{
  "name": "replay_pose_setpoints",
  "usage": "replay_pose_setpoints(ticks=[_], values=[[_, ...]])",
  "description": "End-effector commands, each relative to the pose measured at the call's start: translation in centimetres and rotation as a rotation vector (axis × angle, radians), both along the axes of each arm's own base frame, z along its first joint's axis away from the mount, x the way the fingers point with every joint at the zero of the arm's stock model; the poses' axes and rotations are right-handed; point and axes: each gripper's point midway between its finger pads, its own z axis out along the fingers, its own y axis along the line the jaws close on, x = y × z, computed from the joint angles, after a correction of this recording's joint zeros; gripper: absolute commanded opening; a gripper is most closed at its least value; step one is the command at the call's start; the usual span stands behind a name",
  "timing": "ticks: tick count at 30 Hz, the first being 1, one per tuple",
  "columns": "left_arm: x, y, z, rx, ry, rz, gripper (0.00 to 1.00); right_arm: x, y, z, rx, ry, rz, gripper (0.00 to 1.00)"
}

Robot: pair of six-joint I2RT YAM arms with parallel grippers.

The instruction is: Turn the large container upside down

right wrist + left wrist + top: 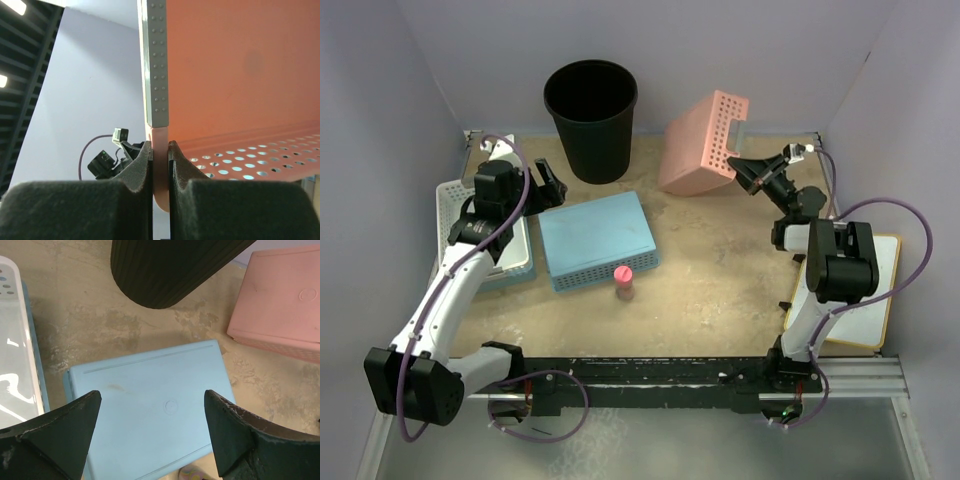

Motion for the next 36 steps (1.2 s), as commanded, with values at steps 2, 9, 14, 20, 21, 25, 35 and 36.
replay_pose_setpoints(ticks=[2, 9, 14, 20, 21, 25, 35, 36], values=[[0.9, -0.7, 1.6, -0.037, -0.052, -0.022, 0.81, -0.9, -1.1, -3.3, -0.051, 0.130, 0.035, 0.00], [0.6, -0.6, 1.7, -0.028, -0.053, -0.027, 0.80, -0.2, -3.7, -4.8, -0.082, 0.195, -0.032, 0.22], [0.5, -0.8, 1.6, -0.029, -0.045, -0.039, 0.81, 0.3, -4.5, -5.0, -0.155, 0.214, -0.074, 0.54], [0.1, -0.9, 1.2, -0.014, -0.023, -0.061, 0.81, 1.6, -7.3, -8.6, -0.484, 0.415, -0.223, 0.73], [0.0, -0.8, 1.3, -0.010, -0.024, -0.059, 0.81, 1.5, -8.3, -9.5, -0.569, 0.471, -0.253, 0.73], [-0.3, -1.1, 1.5, -0.011, -0.040, -0.083, 0.81, 1.0, -12.6, -12.0, -0.770, 0.720, -0.401, 0.78], [-0.6, -1.6, 2.0, -0.034, -0.068, -0.109, 0.81, 0.8, -19.2, -12.1, -1.112, 0.891, -0.581, 0.83], [-0.7, -1.8, 2.0, -0.035, -0.068, -0.120, 0.81, 0.7, -19.2, -11.8, -1.119, 0.891, -0.586, 0.83]])
